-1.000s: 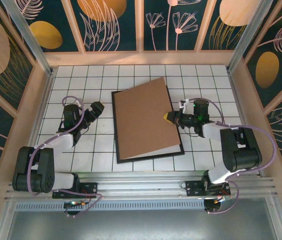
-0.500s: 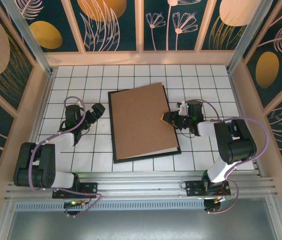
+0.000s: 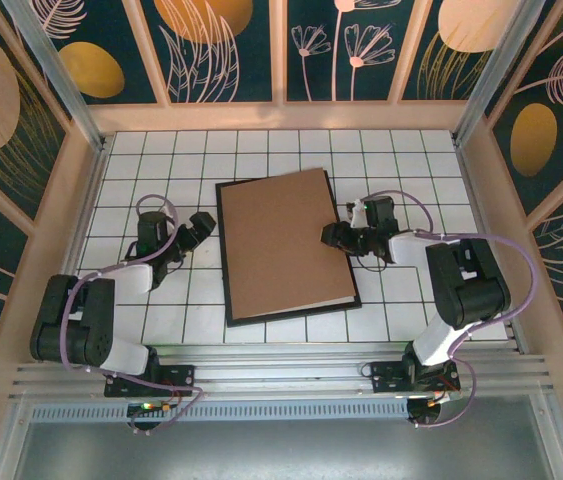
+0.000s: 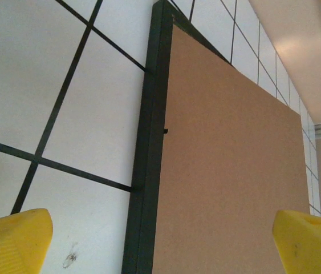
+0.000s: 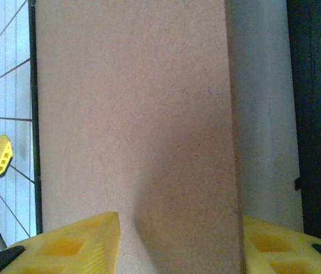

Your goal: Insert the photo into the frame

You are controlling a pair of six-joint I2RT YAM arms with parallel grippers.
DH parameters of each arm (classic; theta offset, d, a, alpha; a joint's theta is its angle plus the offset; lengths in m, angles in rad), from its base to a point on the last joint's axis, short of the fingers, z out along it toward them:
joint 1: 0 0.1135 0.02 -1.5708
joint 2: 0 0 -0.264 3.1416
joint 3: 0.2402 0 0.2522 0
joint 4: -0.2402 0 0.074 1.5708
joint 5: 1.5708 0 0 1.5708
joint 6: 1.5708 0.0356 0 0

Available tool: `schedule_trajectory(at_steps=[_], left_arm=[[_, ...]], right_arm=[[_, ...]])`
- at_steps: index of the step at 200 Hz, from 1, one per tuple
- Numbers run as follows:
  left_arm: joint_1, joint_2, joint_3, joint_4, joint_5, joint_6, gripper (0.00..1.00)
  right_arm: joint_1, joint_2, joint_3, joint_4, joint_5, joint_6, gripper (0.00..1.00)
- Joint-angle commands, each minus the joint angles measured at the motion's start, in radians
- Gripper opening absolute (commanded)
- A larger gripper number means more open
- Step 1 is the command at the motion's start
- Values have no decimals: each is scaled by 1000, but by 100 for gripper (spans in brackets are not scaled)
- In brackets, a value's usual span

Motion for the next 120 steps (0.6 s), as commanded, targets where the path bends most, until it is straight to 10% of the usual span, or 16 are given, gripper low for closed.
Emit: schedule_trajectory(at_steps=[1, 120], left_arm=[[-14, 12, -3, 33, -6, 24, 99], [-40, 38, 3, 35, -5, 26, 98]], right_arm=[[20, 16, 49, -46, 59, -57, 47], [32, 34, 103, -110, 115, -105, 50]])
